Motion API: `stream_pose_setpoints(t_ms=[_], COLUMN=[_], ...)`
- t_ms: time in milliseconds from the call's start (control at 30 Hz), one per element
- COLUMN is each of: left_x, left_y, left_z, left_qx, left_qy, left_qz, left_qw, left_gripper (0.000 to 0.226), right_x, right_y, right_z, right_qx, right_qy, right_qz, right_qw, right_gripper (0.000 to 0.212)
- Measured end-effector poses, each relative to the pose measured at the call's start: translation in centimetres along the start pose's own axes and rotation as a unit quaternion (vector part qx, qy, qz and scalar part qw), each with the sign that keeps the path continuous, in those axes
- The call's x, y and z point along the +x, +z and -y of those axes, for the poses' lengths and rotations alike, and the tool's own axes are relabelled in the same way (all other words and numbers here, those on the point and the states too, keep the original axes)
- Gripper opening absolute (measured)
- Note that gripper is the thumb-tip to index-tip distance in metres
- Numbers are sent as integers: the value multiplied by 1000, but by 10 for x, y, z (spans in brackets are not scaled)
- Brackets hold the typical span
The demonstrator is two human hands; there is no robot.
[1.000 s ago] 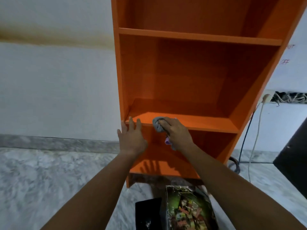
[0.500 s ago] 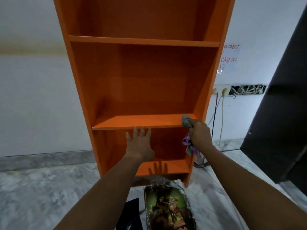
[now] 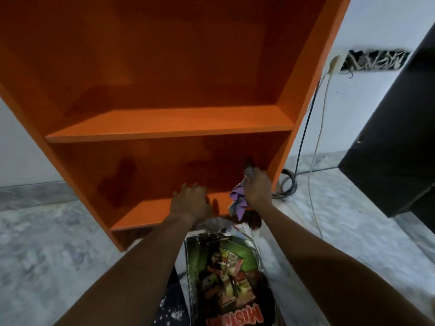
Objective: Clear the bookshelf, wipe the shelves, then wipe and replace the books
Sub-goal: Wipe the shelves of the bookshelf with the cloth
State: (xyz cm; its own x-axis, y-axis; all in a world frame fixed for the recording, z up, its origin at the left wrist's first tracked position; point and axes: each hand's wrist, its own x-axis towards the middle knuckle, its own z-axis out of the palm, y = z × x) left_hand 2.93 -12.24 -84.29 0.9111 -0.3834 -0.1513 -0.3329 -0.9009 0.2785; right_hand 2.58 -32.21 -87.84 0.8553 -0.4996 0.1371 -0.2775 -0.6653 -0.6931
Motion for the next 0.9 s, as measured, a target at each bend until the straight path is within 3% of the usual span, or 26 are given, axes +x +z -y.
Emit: stream_pose_setpoints(t_ms=[100,200,300,367,400,467,567,767,900], left_x=[31,49,60,62,62,62,66,58,33], left_y=[41,71,87,95,97,101,99,99,100], left_z=[28,53,72,84,87,93,98,122,154], left_qx=[-30,11,58,78,85,88,68,39,-6], left_qy=[-31,-60,-49,-39,-31,-14,-6,3,26], left_qz=[14,25,-36,-72,-85,-107,-116,-119,-150], left_qw=[999,998,996,994,992,990,991,992,988], left_gripper=[40,31,33,41,44,48,51,50,33], right_x=[17,22,33,53,65,89,116,90,66], right_y=[41,80,102,113,115,125,146,208,261], right_z=[-31,-61,-68,-58,-53,-47,-46,28,78], right_qx=[-109,-179,-233,-280,-266,-215,-162,-66,-157], right_qy=[10,-11,-39,-105,-132,-144,-164,-196,-275], right_qz=[77,134,101,63,39,29,86,155,191], right_qw=[991,975,966,952,954,966,969,966,929], right_gripper=[30,35,51,41,38,51,59,34,50])
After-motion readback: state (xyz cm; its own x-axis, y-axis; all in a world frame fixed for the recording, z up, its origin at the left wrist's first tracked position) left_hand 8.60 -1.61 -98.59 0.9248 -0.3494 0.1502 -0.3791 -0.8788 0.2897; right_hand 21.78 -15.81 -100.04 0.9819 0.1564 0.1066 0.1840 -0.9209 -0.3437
